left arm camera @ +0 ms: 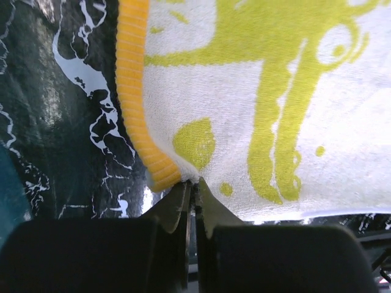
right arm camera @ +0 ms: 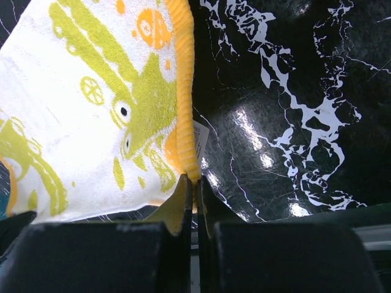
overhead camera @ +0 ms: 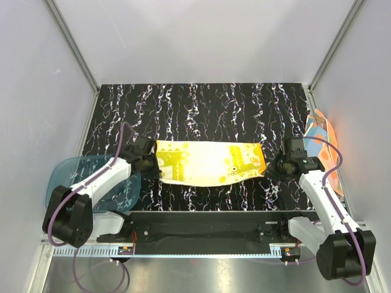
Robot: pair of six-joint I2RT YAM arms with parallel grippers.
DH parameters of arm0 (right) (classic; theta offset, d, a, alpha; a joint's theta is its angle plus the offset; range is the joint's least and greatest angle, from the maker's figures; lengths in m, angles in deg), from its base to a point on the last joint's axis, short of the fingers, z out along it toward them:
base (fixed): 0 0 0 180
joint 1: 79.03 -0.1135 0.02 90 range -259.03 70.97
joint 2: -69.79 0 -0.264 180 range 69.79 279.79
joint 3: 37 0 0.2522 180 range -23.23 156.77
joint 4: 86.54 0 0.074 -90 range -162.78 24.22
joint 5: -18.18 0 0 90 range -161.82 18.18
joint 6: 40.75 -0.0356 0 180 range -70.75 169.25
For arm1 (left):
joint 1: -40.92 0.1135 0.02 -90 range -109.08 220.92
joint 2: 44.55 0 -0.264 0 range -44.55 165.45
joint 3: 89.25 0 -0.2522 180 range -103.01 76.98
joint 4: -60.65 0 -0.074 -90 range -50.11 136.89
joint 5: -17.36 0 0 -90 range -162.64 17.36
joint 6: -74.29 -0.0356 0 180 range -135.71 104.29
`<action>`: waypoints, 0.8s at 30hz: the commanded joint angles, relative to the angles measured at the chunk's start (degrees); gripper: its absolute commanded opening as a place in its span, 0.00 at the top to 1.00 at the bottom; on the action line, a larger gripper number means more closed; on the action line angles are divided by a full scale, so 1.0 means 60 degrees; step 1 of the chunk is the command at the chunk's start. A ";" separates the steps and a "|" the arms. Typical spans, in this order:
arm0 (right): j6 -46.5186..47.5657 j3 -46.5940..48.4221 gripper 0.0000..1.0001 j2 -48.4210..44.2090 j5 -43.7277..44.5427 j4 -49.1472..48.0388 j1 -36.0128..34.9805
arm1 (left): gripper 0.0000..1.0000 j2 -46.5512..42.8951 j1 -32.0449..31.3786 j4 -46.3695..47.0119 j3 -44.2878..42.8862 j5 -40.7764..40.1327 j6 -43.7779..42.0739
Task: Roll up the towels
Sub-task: Fold the towel
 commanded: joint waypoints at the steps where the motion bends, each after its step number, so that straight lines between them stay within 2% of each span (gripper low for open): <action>1: 0.0235 0.0608 1.00 0.0079 0.0224 0.0112 0.0052 | 0.94 -0.0425 -0.0025 -0.0772 -0.1074 -0.0304 -0.0367; 5: 0.0411 0.1047 1.00 0.0928 -0.0054 -0.0239 0.0052 | 0.94 0.0072 -0.0025 -0.1344 -0.2055 -0.0408 -0.0689; 15: 0.0997 0.2336 1.00 0.3256 0.0531 -0.0826 0.0081 | 0.96 0.1493 0.0224 -0.1931 -0.3945 -0.0246 -0.1143; 24: 0.1304 0.3449 1.00 0.4897 0.0547 -0.1075 0.0110 | 0.97 0.2738 0.0898 -0.1990 -0.4796 0.0032 -0.1495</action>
